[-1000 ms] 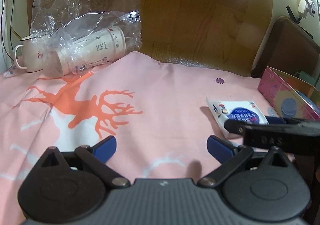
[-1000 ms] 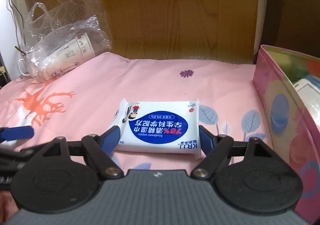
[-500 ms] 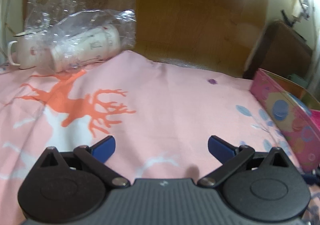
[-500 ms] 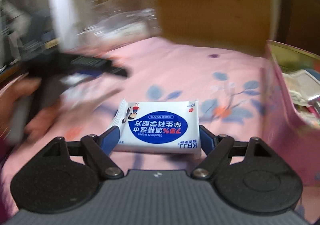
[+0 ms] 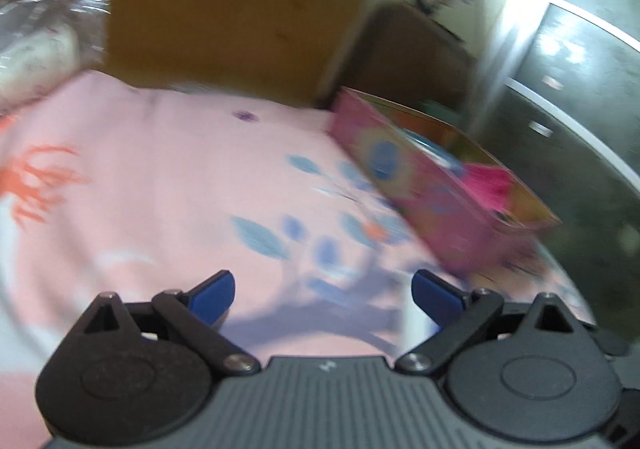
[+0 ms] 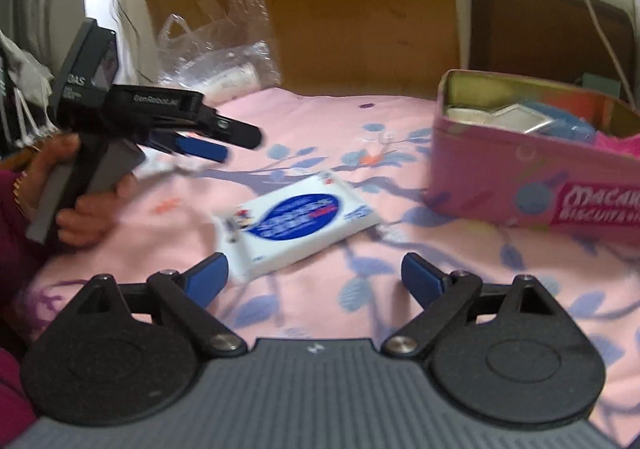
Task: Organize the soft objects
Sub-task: 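Hold the wipes packet with the right tool while the left tool grasps it, then lower the wipes packet into the pink tin with the left tool and open it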
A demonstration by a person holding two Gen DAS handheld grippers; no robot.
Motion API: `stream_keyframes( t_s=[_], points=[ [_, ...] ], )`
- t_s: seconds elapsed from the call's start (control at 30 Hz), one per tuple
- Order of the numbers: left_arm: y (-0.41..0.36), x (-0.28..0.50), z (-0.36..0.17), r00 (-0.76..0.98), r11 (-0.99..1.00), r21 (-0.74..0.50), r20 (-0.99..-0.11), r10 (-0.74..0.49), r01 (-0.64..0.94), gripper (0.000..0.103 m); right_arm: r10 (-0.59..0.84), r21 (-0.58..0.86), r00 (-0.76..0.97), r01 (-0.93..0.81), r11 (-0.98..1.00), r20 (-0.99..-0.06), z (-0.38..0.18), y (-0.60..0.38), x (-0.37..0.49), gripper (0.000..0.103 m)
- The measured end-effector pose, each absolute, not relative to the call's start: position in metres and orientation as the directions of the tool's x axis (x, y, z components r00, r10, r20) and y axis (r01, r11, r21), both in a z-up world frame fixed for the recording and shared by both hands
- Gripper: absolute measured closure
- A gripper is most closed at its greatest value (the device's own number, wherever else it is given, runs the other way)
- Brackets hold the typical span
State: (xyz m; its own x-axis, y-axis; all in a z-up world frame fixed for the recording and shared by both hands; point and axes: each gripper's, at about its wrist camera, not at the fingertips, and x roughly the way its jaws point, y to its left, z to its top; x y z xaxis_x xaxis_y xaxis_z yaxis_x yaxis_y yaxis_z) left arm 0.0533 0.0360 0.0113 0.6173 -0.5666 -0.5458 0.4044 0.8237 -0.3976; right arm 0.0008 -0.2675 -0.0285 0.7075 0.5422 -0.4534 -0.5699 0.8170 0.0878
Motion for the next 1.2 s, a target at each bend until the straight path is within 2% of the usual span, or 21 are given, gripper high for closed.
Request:
stream_keyframes(
  t_s=[0.07, 0.13, 0.17, 0.2, 0.23, 0.27, 0.3, 0.37, 0.4, 0.5, 0.57, 0.73, 0.83, 0.93, 1.0, 1.07, 1.13, 1.2],
  points=[
    [0.021, 0.045, 0.011, 0.586, 0.812, -0.382, -0.563, -0.582, 0.440, 0.013, 0.573, 0.125, 0.688, -0.586, 0.800, -0.445, -0.029, -0.266, -0.003, 0.009],
    [0.005, 0.038, 0.009, 0.574, 0.815, -0.347, -0.584, -0.574, 0.464, 0.015, 0.591, 0.126, 0.675, -0.605, 0.786, -0.442, -0.028, -0.258, -0.002, 0.015],
    [-0.003, 0.034, 0.010, 0.576, 0.821, -0.321, -0.592, -0.563, 0.473, 0.019, 0.590, 0.117, 0.673, -0.610, 0.784, -0.446, -0.028, -0.252, -0.001, 0.020],
    [-0.009, 0.032, 0.010, 0.570, 0.818, -0.310, -0.597, -0.564, 0.485, 0.021, 0.592, 0.111, 0.669, -0.616, 0.780, -0.449, -0.028, -0.249, 0.002, 0.030],
    [-0.016, 0.030, 0.009, 0.552, 0.807, -0.311, -0.603, -0.575, 0.502, 0.030, 0.591, 0.106, 0.665, -0.619, 0.778, -0.457, -0.030, -0.243, 0.005, 0.032],
    [-0.021, 0.028, 0.009, 0.538, 0.796, -0.315, -0.604, -0.588, 0.516, 0.033, 0.584, 0.102, 0.663, -0.616, 0.781, -0.469, -0.033, -0.238, 0.007, 0.037],
    [-0.027, 0.025, 0.009, 0.528, 0.787, -0.311, -0.605, -0.597, 0.533, 0.035, 0.571, 0.090, 0.669, -0.609, 0.788, -0.476, -0.035, -0.235, 0.006, 0.051],
    [-0.038, 0.018, 0.011, 0.558, 0.815, -0.247, -0.623, -0.548, 0.524, 0.037, 0.558, 0.059, 0.688, -0.605, 0.794, -0.464, -0.034, -0.230, 0.003, 0.053],
    [-0.038, 0.018, 0.012, 0.558, 0.819, -0.253, -0.626, -0.545, 0.515, 0.038, 0.557, 0.055, 0.692, -0.603, 0.796, -0.459, -0.033, -0.229, 0.003, 0.055],
    [-0.029, 0.015, 0.030, 0.566, 0.806, -0.312, -0.586, -0.580, 0.503, 0.039, 0.556, 0.057, 0.711, -0.593, 0.803, -0.431, -0.033, -0.234, -0.001, 0.057],
    [-0.032, 0.014, 0.048, 0.585, 0.799, -0.307, -0.554, -0.592, 0.517, 0.040, 0.560, 0.033, 0.739, -0.593, 0.805, -0.374, -0.029, -0.241, -0.011, 0.057],
    [-0.071, 0.026, 0.091, 0.624, 0.782, -0.226, -0.494, -0.606, 0.581, 0.040, 0.530, -0.026, 0.819, -0.548, 0.836, -0.219, -0.007, -0.260, -0.021, 0.056],
    [-0.109, 0.047, 0.106, 0.621, 0.764, -0.182, -0.483, -0.617, 0.619, 0.040, 0.483, -0.028, 0.861, -0.493, 0.870, -0.157, 0.004, -0.281, -0.012, 0.056],
    [-0.149, 0.074, 0.108, 0.606, 0.752, -0.161, -0.495, -0.622, 0.640, 0.039, 0.420, -0.006, 0.897, -0.425, 0.905, -0.139, 0.009, -0.307, 0.007, 0.057],
    [-0.176, 0.094, 0.106, 0.605, 0.748, -0.147, -0.499, -0.621, 0.647, 0.034, 0.375, 0.007, 0.916, -0.378, 0.926, -0.144, 0.009, -0.321, 0.021, 0.056],
    [-0.201, 0.114, 0.100, 0.625, 0.765, -0.109, -0.509, -0.591, 0.635, 0.017, 0.340, 0.040, 0.927, -0.339, 0.940, -0.156, 0.008, -0.336, 0.043, 0.056],
    [-0.217, 0.132, 0.092, 0.657, 0.814, -0.073, -0.550, -0.515, 0.576, 0.019, 0.285, 0.063, 0.945, -0.278, 0.958, -0.161, 0.005, -0.346, 0.066, 0.055],
    [-0.218, 0.143, 0.087, 0.646, 0.836, -0.120, -0.580, -0.497, 0.536, 0.021, 0.175, 0.064, 0.966, -0.166, 0.984, -0.188, 0.000, -0.351, 0.084, 0.055]
  ],
)
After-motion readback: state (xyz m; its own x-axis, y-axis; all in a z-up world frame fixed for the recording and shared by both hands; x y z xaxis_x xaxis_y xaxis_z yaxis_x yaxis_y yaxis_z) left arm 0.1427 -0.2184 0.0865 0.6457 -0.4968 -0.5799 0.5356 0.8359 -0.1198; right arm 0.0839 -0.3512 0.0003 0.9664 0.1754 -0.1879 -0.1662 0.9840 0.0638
